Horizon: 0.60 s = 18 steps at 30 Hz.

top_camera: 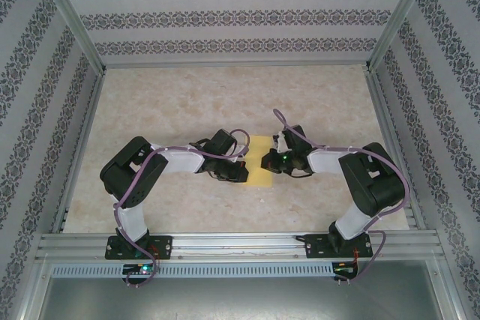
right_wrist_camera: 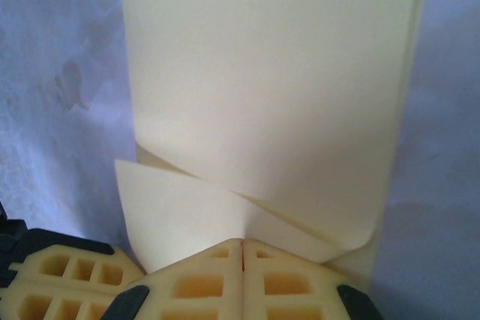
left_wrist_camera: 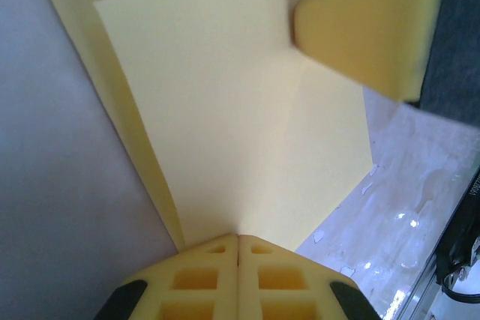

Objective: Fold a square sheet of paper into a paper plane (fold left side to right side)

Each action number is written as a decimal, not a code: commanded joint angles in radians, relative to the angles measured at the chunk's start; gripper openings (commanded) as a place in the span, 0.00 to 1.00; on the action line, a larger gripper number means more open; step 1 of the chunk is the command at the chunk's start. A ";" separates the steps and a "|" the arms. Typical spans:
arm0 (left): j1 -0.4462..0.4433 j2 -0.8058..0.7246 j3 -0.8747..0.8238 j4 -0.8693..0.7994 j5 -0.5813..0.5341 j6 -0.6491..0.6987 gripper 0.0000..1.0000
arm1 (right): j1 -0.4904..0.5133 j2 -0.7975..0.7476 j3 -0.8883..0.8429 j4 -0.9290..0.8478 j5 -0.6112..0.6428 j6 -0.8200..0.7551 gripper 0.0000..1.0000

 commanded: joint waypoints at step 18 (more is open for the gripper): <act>-0.014 0.064 -0.048 -0.097 -0.092 -0.016 0.00 | -0.156 0.021 0.069 -0.075 0.010 -0.084 0.00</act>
